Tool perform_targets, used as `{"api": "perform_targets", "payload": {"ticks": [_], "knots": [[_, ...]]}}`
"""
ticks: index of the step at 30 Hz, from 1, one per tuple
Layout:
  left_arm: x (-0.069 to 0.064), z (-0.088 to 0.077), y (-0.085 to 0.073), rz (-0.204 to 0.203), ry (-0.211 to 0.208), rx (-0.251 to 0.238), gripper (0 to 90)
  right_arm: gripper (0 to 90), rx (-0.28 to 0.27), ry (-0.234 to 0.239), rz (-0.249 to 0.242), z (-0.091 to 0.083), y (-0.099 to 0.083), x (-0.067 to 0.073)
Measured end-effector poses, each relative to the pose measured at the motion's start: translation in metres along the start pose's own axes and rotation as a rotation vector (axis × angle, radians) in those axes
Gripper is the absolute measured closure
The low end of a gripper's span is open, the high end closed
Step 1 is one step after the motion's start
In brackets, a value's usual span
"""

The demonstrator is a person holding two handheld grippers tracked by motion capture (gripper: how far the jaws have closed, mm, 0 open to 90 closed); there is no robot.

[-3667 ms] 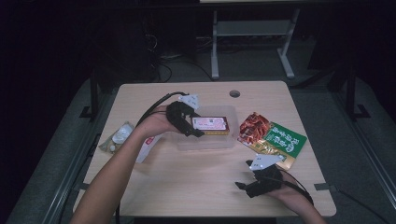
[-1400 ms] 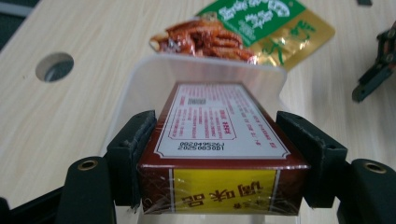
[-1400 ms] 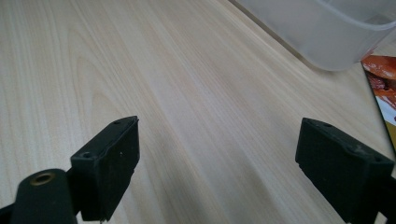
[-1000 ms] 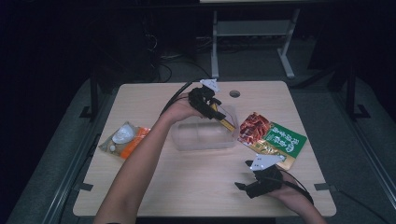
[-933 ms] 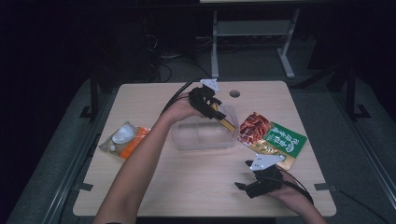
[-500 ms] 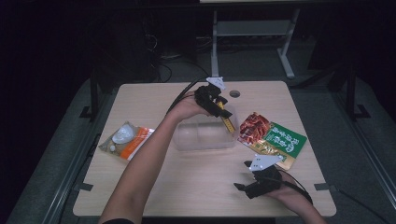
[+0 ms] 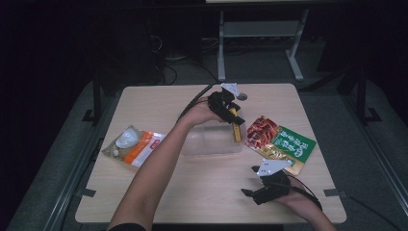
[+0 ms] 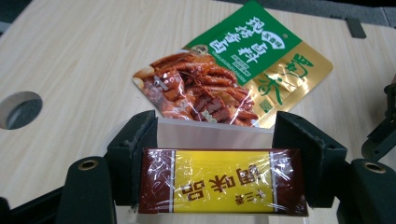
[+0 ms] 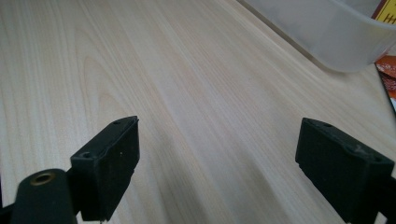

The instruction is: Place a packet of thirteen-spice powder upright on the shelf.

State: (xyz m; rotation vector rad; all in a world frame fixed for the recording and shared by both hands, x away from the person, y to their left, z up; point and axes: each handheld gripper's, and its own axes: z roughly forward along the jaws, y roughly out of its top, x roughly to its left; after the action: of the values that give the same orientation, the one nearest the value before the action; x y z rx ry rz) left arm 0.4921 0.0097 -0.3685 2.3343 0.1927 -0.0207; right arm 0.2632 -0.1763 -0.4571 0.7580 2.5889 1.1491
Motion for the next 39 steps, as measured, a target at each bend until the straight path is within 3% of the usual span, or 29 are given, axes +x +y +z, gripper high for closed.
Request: {"api": "perform_targets", "payload": {"ticks": [5, 12, 22, 31, 39], "knots": [[-0.001, 0.010, 0.000, 0.008, -0.007, 0.028, 31.0, 13.4, 0.002, 0.003, 0.002, 0.000, 0.000, 0.000], [-0.003, 0.009, 0.004, 0.003, -0.008, 0.004, 25.6, 13.4, 0.002, 0.004, 0.002, 0.000, 0.000, 0.000], [-0.015, -0.019, 0.002, 0.009, 0.026, 0.002, 16.3, 13.4, 0.009, 0.009, -0.001, 0.001, -0.001, 0.000], [-0.023, -0.041, -0.009, 0.009, 0.046, -0.009, 16.3, 13.3, 0.013, 0.006, 0.001, 0.002, -0.001, 0.000], [-0.039, -0.055, -0.025, 0.013, 0.056, 0.007, 16.2, 13.3, 0.022, 0.004, -0.003, 0.003, -0.002, -0.002]]}}
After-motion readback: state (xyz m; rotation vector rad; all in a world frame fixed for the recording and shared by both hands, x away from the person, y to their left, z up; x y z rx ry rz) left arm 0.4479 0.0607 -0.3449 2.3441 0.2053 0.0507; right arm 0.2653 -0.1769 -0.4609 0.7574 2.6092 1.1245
